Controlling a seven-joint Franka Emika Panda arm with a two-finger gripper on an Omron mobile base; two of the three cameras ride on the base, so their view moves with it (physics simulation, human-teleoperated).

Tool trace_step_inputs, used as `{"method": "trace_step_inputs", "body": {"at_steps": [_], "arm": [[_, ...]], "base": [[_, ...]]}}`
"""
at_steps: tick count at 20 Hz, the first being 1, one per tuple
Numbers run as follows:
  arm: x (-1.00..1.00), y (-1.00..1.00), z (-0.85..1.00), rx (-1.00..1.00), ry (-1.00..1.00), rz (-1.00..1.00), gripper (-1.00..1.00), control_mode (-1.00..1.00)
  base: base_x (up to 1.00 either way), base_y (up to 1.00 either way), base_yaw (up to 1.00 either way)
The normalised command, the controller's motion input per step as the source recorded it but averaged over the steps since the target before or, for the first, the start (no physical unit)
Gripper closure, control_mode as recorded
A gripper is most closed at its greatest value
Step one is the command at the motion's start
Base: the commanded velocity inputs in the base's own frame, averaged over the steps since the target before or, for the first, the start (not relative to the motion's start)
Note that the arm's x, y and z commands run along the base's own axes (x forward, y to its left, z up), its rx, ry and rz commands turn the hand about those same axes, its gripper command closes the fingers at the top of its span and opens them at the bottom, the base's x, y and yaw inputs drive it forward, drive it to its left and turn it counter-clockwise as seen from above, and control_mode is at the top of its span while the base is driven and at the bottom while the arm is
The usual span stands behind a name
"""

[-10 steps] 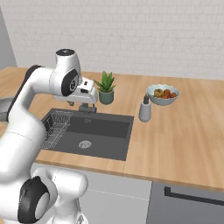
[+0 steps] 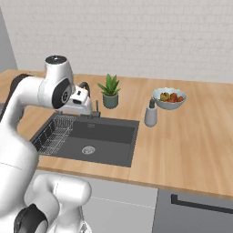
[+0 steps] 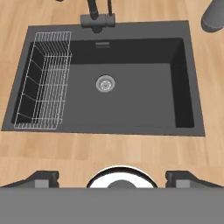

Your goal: Put the colander in the sink, put the kiwi in the colander, and turn on the sink faucet and pour water over the colander.

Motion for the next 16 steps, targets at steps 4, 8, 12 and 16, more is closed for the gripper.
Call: {"method": "trace_step_inputs", "body": {"at_steps": [4,8,12,16], "arm": [[-0.25,0.93,-0.11,0.00,-0.09,-0.16,-1.00,-1.00],[-0.02,1.00,-0.08,0.00,0.00,-0.20,-1.00,-1.00],[0.16,1.00,-0.09,-0.01,0.00,-0.10,-1.00,-1.00],[0.38,1.00,-0.01,0.00,0.01,-0.04,-1.00,-1.00]], "base": [[0.00,0.00,0.00],[0.00,0.00,0.00],[0.00,0.00,0.00],[0.00,0.00,0.00]]}}
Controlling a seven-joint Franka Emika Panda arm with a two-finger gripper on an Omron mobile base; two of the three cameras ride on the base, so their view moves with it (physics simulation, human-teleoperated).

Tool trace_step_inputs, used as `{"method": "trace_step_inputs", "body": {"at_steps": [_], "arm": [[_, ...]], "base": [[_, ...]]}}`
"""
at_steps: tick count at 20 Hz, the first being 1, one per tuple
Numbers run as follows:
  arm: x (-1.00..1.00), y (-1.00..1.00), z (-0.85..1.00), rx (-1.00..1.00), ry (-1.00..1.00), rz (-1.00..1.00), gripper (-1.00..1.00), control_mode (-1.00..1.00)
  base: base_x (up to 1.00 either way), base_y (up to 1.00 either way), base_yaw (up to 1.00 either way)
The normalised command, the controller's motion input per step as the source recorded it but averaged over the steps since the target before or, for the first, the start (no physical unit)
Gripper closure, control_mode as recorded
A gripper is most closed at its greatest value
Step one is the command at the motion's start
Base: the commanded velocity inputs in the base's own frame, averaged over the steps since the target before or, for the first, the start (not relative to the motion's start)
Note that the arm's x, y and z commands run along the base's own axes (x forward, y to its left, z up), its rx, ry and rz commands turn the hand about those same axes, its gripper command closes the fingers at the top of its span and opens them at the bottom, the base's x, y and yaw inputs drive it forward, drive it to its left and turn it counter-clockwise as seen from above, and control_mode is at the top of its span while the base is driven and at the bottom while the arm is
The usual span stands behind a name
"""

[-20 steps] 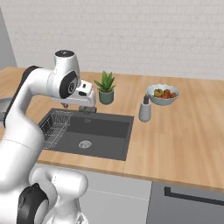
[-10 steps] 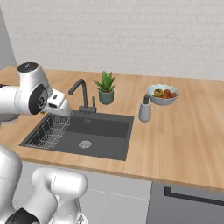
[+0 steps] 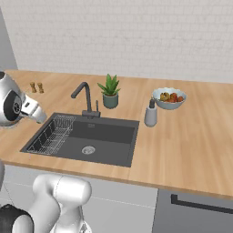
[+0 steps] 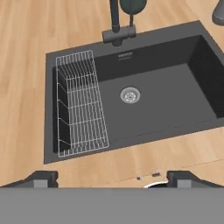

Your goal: Put the colander in the sink, put the kiwi in the colander, and turn on the sink faucet and pour water over the colander.

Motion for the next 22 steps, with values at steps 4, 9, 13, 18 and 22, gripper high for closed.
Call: {"method": "trace_step_inputs", "body": {"at_steps": [4,9,13,18,22], "arm": [[0.53,1.00,0.00,0.02,0.11,0.00,-1.00,-1.00],[0.65,0.99,0.00,0.04,0.16,0.00,-1.00,-1.00],[0.55,0.79,-0.27,0.06,0.08,0.00,-1.00,-1.00],[0.39,0.65,-0.35,0.21,0.02,-0.02,-1.00,-1.00],[0.22,0.56,-0.30,0.08,0.06,-0.07,-1.00,-1.00]], "base": [[0.00,0.00,0.00],[0.00,0.00,0.00],[0.00,0.00,0.00],[0.00,0.00,0.00],[0.00,0.00,0.00]]}}
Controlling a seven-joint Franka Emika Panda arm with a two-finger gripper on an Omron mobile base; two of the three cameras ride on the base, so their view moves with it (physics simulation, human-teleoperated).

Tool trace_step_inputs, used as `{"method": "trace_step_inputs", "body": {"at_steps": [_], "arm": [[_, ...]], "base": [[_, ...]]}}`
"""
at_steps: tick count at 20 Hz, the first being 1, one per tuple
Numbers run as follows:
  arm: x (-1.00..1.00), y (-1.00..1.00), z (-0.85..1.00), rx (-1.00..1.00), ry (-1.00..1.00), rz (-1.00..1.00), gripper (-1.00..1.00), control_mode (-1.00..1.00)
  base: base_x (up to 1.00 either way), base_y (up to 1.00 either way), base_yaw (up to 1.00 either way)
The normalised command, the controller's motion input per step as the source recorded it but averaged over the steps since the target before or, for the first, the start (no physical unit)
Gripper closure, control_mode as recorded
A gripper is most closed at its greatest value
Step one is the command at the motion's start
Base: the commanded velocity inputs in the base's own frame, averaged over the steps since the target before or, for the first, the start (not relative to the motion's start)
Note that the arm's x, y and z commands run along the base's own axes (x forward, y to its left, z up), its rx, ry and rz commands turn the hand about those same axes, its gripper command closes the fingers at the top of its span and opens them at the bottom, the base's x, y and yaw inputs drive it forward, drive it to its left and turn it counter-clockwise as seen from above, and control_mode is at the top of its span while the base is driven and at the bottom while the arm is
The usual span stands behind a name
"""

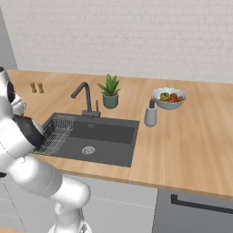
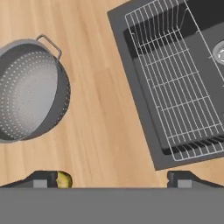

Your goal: Put the colander in the sink, put the kiwi in the colander, and turn on the sink faucet and pour water over the colander.

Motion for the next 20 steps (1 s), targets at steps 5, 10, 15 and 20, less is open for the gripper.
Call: {"method": "trace_step_inputs", "body": {"at_steps": [5,10,15,20], "arm": [[0.26,0.37,-0.18,0.03,0.14,-0.06,-1.00,-1.00],[0.42,0.34,-0.07,0.00,0.20,-0.03,-1.00,-1.00],[0.31,0.26,-0.23,0.00,0.05,0.00,-1.00,-1.00],[0.37,0.29,-0.17,0.00,0.01,-0.02,-1.00,-1.00]], "base": [[0.00,0.00,0.00],[0.00,0.00,0.00],[0.00,0.00,0.00],[0.00,0.00,0.00]]}}
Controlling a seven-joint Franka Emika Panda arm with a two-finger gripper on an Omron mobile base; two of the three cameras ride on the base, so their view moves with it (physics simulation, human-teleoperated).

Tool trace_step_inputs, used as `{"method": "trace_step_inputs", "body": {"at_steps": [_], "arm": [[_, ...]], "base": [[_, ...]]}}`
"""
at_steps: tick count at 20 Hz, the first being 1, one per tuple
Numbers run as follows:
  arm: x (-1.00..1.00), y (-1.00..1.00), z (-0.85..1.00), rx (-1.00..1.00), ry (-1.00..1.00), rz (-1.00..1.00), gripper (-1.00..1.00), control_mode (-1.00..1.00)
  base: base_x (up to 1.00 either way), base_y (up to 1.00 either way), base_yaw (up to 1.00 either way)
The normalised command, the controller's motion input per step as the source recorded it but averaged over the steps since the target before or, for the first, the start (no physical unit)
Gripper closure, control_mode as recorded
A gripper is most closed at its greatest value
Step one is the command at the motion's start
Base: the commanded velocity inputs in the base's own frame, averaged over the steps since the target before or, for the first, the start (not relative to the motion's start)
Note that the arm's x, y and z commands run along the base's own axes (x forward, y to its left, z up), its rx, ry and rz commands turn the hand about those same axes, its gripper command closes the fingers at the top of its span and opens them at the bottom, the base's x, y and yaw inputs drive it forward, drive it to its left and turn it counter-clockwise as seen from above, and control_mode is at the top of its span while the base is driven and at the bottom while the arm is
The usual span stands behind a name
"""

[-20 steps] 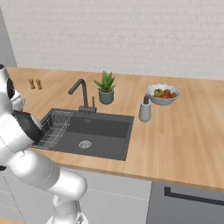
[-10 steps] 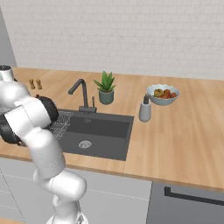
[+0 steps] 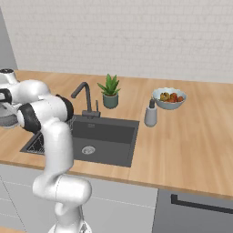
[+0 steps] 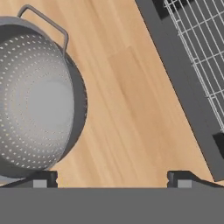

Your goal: Put the colander in the sink, put the kiwi in the colander, and turn on the sink faucet and pour water over the colander.

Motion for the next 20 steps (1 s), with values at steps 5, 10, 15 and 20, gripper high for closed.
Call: {"method": "trace_step_inputs", "body": {"at_steps": [5,10,15,20], "arm": [[0.27,0.22,-0.20,0.00,0.00,-0.02,-1.00,-1.00],[0.13,0.06,-0.33,0.00,0.00,0.00,-1.00,-1.00],[0.17,0.01,-0.36,0.00,0.00,0.00,-1.00,-1.00],[0.20,0.00,-0.38,0.00,0.00,-0.01,-1.00,-1.00]], "base": [[0.00,0.00,0.00],[0.00,0.00,0.00],[0.00,0.00,0.00],[0.00,0.00,0.00]]}}
